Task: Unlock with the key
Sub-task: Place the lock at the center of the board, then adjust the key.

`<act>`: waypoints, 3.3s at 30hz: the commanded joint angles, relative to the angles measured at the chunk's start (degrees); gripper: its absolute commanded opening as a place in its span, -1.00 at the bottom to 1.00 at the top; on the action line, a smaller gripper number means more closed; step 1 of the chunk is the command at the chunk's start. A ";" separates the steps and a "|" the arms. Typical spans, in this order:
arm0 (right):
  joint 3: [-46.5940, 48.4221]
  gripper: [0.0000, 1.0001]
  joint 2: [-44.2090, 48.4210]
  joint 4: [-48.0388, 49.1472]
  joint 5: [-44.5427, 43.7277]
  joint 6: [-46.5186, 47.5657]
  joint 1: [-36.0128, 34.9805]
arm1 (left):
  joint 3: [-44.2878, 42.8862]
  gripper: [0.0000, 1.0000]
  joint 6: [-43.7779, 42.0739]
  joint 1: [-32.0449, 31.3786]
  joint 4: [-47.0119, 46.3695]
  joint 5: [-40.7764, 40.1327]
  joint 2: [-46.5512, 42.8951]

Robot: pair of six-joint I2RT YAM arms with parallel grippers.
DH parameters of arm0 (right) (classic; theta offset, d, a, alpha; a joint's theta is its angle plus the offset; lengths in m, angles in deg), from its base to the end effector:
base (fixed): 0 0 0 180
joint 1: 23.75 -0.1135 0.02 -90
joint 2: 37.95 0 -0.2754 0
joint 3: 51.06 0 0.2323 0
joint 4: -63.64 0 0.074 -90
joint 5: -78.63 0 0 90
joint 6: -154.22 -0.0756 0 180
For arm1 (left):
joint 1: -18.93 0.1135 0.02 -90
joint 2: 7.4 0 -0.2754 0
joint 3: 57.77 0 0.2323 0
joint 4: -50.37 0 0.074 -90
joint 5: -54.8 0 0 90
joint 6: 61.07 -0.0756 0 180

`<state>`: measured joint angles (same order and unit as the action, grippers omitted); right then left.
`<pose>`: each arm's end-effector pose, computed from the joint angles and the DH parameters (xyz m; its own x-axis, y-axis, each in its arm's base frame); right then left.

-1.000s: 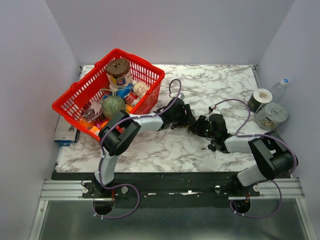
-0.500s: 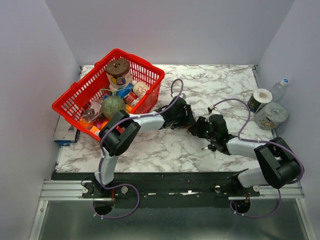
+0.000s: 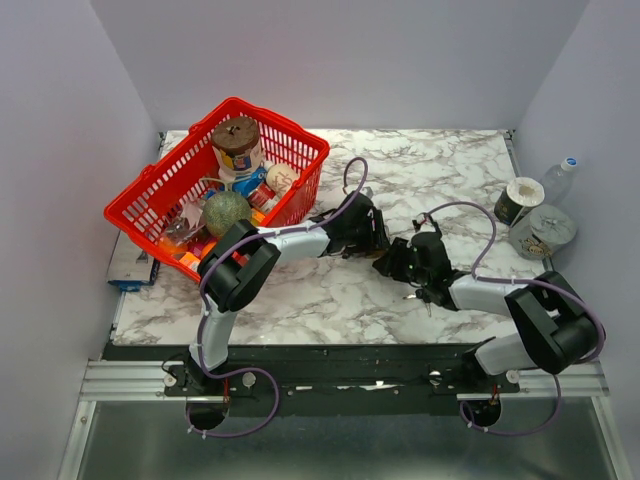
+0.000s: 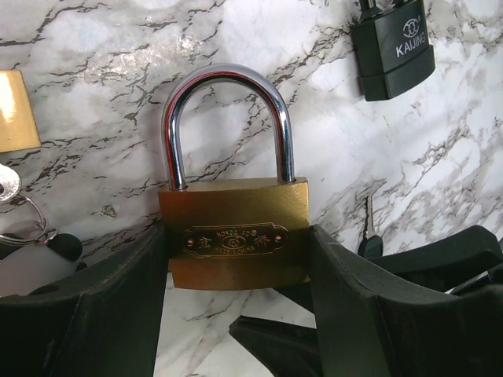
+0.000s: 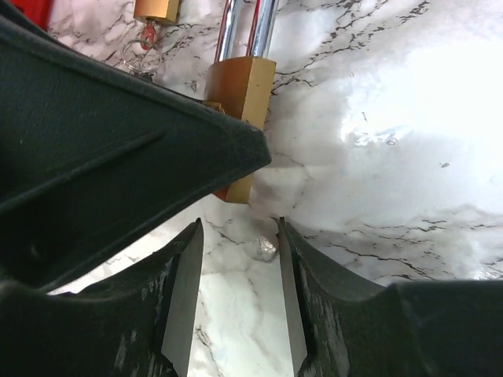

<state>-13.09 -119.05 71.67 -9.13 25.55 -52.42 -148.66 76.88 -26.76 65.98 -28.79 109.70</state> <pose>0.2348 0.1318 0.1408 -0.7110 0.3228 -0.6247 -0.0810 0.8449 0.5288 0.3188 -0.3386 0.1566 -0.8832 -0.1517 -0.4439 0.1693 0.7794 -0.6032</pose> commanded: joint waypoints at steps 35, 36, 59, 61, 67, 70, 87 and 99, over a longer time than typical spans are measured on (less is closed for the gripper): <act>-3.06 -0.99 48.55 -29.06 -10.25 -6.68 -1.22 | 1.03 0.94 -16.82 0.52 2.26 11.48 -23.65; -1.31 -0.99 49.89 -29.68 -8.59 -6.59 -1.22 | 1.82 0.94 -18.92 0.52 1.04 13.69 -25.41; 7.58 -0.99 54.56 -19.31 15.42 -0.17 -1.13 | 20.64 0.40 -6.64 0.78 -27.36 48.17 -37.21; 7.67 -0.99 53.68 -18.87 15.78 -0.08 -1.13 | 21.42 0.34 -4.72 0.69 -29.38 47.82 -37.03; 7.58 -0.99 52.80 -18.88 16.04 0.44 -1.13 | 22.83 0.16 2.15 0.78 -38.70 49.13 -35.10; 7.32 -0.99 52.54 -18.08 16.39 0.27 -1.13 | 22.92 0.07 3.56 0.78 -40.01 49.22 -34.22; 12.49 -0.16 53.50 -31.94 14.37 4.92 -1.13 | 22.23 -1.00 1.48 0.60 -31.92 51.58 -30.79; 25.69 0.11 43.40 -61.06 34.56 18.81 -1.13 | 14.84 -1.00 -33.52 -2.47 17.61 54.49 -33.25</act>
<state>12.37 -71.71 22.47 13.95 39.16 -53.64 -131.96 54.52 -28.97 67.93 21.87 78.84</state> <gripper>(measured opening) 0.572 0.008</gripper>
